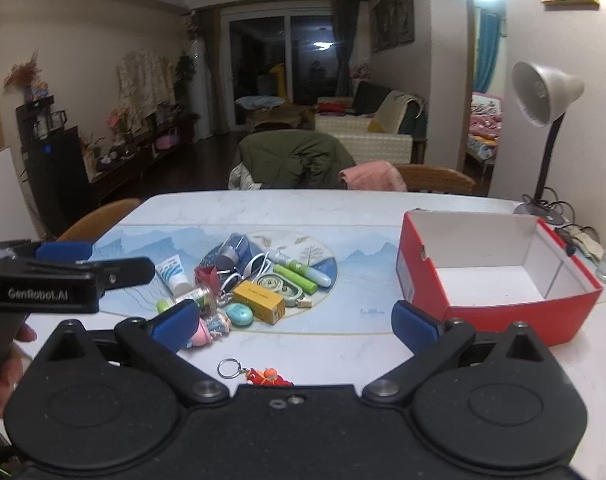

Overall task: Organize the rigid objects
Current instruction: 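Grasp the red horse keychain with the right gripper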

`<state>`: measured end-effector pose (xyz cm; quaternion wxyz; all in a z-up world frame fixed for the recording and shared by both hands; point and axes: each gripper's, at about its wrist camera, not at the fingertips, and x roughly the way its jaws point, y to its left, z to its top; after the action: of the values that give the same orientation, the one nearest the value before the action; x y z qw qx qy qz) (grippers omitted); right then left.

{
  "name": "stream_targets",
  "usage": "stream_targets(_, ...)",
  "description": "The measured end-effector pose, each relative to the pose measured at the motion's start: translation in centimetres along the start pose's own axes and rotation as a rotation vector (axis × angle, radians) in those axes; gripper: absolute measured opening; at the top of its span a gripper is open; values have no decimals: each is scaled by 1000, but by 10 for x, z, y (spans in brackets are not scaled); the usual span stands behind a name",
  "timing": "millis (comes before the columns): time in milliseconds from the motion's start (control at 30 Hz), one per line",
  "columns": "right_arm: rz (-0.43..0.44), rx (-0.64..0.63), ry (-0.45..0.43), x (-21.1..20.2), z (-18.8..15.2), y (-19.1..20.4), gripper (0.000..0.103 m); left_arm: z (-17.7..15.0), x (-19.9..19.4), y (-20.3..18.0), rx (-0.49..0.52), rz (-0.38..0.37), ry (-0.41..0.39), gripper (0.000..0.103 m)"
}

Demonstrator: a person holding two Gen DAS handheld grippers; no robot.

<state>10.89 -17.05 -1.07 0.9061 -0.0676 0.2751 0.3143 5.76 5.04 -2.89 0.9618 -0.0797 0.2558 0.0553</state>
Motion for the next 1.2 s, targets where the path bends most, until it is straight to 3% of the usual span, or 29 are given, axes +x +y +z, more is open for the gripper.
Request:
stream_targets(433, 145, -107, 115, 59, -11, -17, 100, -15, 66, 26, -21, 78, 138, 103)
stream_targets(733, 282, -227, 261, 109, -36, -8, 96, -23, 114, 57, -32, 169, 234, 103)
stream_targets(1067, 323, -276, 360, 148, -51, -6, 80, -31, 148, 69, -46, 170, 294, 102)
stream_targets(1200, 335, -277, 393, 157, -54, -5, 73, -33, 154, 71, -47, 154, 309, 95)
